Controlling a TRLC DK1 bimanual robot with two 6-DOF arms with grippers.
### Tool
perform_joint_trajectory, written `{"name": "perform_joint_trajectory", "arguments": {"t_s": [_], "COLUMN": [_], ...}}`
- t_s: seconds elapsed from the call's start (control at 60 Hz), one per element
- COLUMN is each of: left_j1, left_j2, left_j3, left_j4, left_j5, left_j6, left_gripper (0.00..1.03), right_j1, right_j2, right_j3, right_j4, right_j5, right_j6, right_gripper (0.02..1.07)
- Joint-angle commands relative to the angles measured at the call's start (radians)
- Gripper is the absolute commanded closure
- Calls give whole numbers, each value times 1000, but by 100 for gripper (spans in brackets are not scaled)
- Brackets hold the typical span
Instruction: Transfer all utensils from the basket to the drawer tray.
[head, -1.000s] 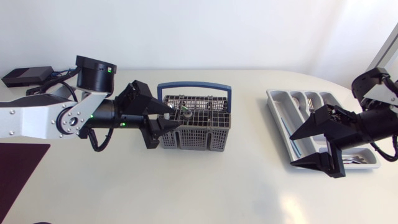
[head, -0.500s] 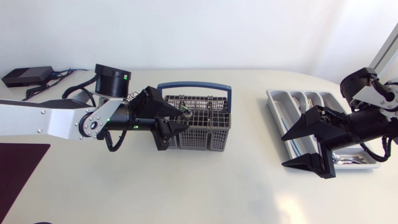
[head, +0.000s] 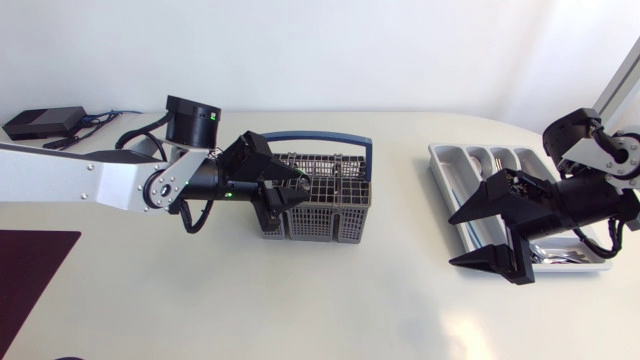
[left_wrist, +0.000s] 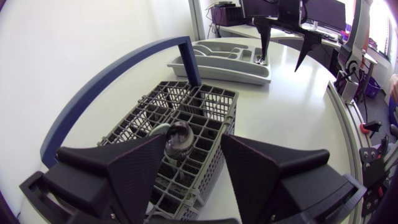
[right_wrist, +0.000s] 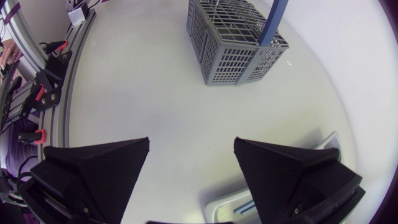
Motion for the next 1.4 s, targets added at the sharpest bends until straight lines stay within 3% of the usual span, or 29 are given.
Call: {"name": "perform_joint_trajectory", "arguments": {"t_s": [0.0, 0.65, 0.75, 0.867, 1.017, 1.383], "left_j1": [-2, -28, -31, -27, -19, -4], "left_j2": [28, 46, 34, 25, 19, 25], "left_j3": [34, 41, 30, 26, 10, 116], "left_j4": [11, -12, -10, -15, -21, -173], "left_j5": [-6, -13, -13, -13, -11, -2], "left_j6": [12, 30, 41, 49, 73, 135], "left_gripper": [40, 45, 59, 62, 76, 88], "right_j1": [11, 6, 6, 6, 3, 3], "right_j2": [20, 29, 29, 29, 29, 29], "right_j3": [-21, -29, -30, -33, -33, -38], "right_j4": [4, 26, 29, 29, 29, 40], "right_j5": [-4, -3, -3, -3, -3, 3], "right_j6": [24, 21, 21, 21, 18, 18], "right_gripper": [9, 9, 9, 9, 9, 9]}}
